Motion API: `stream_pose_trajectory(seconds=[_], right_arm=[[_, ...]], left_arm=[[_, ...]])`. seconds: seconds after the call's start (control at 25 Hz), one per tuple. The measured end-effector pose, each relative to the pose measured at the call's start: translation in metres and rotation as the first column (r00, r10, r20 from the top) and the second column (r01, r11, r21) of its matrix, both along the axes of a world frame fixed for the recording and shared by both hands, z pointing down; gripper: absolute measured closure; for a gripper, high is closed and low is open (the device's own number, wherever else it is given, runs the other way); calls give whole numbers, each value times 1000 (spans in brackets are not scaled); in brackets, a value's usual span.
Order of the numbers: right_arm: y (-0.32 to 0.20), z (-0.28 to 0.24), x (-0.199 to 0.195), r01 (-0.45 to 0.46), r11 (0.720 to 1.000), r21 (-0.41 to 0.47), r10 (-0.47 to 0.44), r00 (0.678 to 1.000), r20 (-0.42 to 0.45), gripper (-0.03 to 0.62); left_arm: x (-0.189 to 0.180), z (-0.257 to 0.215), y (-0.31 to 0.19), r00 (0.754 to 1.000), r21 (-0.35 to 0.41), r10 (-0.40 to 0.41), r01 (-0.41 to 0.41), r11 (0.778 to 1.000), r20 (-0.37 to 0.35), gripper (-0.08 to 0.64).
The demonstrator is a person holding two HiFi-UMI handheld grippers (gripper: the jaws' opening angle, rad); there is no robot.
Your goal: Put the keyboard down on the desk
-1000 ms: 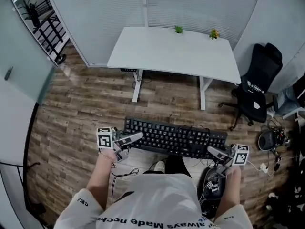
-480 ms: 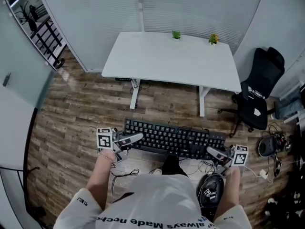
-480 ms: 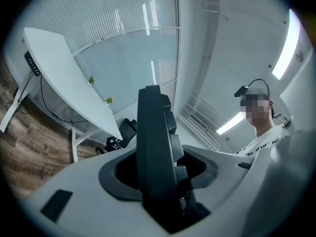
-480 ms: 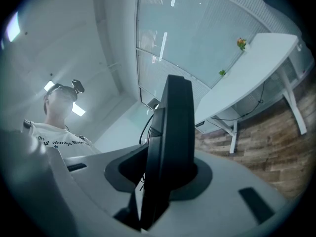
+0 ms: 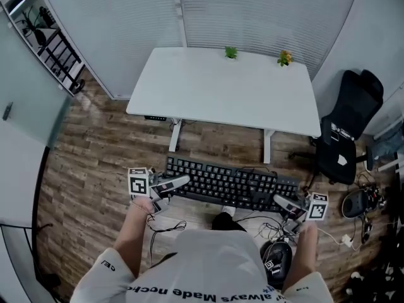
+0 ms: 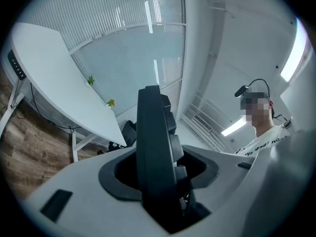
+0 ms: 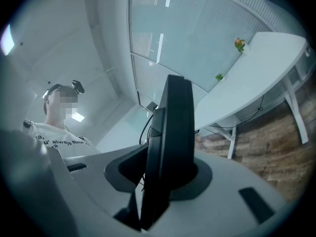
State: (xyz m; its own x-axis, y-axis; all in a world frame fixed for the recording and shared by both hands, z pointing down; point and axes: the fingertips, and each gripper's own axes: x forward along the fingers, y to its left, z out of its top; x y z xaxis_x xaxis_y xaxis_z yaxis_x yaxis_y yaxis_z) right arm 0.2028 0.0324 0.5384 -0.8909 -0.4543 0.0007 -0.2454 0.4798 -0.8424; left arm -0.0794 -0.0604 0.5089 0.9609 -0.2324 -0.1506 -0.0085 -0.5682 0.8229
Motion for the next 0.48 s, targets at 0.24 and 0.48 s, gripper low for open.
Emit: stream_pose_trajectory(seconds=[0.24, 0.48], right_arm=[[-16, -2, 4, 4, 1000, 20, -4, 1000, -6, 460], [-27, -5, 6, 12, 999, 43, -11, 1000, -14, 460]], left_arm=[[3, -2, -14, 1000, 19, -3, 3, 1000, -10, 322], [7, -4, -25, 1000, 35, -2, 2, 999, -14, 322]])
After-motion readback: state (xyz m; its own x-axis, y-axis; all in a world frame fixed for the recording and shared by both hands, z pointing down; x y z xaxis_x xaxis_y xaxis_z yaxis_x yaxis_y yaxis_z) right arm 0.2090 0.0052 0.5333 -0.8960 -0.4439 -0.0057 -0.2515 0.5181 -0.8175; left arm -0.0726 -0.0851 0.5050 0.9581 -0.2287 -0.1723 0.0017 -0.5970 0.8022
